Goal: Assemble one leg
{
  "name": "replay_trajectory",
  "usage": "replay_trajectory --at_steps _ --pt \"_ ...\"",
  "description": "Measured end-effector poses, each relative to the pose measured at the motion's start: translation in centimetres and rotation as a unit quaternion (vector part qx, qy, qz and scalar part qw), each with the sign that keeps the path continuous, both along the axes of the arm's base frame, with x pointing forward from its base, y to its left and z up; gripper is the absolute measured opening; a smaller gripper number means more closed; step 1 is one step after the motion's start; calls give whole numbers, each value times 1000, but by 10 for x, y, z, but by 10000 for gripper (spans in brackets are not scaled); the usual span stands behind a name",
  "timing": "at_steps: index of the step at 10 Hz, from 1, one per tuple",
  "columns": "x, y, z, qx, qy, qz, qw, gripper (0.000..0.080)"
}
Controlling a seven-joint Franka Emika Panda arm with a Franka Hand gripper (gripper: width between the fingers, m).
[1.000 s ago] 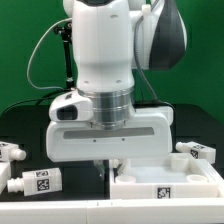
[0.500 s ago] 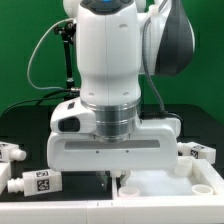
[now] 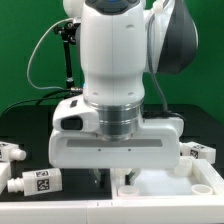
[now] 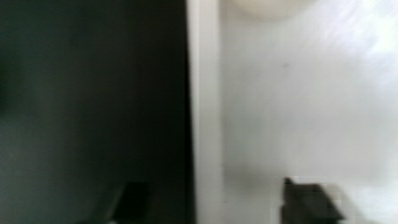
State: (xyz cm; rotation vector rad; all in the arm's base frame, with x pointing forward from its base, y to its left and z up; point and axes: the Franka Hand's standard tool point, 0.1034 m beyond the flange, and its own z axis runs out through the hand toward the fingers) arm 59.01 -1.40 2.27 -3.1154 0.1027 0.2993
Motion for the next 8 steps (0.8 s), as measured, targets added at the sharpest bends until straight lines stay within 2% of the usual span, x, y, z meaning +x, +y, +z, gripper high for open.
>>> replay_trajectory --at_steps 1,2,3,4,8 --pt "-8 9 16 3 3 4 1000 467" --pt "-17 20 34 5 5 4 1000 467" --pt "-22 29 54 7 8 8 1000 615" --pt "-21 37 65 5 2 16 1000 639" --pt "-26 39 61 6 14 15 1000 648"
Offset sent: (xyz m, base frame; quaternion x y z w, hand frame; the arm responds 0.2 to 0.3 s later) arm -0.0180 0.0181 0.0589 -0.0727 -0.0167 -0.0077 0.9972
